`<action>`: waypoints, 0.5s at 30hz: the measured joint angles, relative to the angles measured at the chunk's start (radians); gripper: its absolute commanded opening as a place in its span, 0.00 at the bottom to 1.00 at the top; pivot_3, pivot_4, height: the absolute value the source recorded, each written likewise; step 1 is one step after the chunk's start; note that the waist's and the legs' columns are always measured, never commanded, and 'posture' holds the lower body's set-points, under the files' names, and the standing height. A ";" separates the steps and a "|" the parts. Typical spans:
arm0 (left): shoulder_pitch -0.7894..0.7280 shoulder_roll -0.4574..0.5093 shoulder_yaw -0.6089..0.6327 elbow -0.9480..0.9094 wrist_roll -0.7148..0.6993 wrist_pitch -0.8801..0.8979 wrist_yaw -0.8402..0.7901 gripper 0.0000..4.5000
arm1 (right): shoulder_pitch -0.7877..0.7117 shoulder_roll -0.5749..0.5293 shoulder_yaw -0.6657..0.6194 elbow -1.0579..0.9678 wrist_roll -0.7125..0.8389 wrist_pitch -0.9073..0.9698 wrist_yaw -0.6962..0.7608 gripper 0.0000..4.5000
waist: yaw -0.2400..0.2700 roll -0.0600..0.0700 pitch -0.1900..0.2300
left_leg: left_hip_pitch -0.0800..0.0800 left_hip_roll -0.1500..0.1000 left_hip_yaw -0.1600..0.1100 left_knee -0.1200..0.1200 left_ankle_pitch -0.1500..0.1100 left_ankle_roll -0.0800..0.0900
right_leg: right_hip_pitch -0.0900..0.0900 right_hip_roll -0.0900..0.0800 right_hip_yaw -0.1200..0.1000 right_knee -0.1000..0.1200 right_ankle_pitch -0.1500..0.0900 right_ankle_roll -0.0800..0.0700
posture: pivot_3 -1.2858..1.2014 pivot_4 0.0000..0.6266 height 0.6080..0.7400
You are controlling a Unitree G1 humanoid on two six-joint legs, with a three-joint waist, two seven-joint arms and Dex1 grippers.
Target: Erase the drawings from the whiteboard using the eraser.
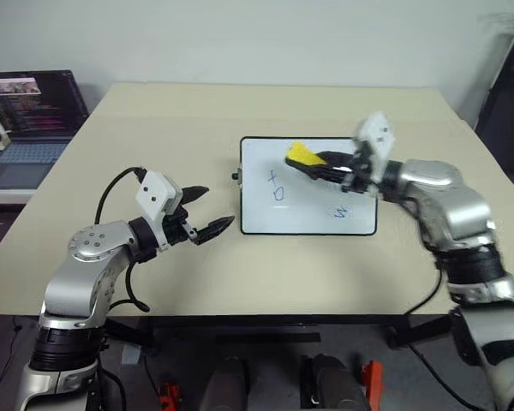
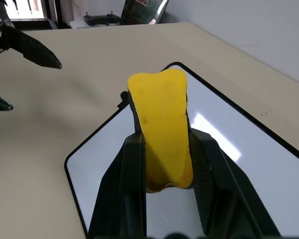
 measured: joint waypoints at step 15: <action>0.033 -0.010 -0.007 -0.018 0.047 -0.078 0.037 1.00 | -0.087 0.080 0.022 0.186 -0.113 -0.212 -0.008 0.19 | 0.005 0.000 0.000 | -0.001 0.000 -0.001 0.000 0.000 0.000 | 0.000 0.000 -0.001 0.000 0.000 -0.001 | 0.52 0.24 1.00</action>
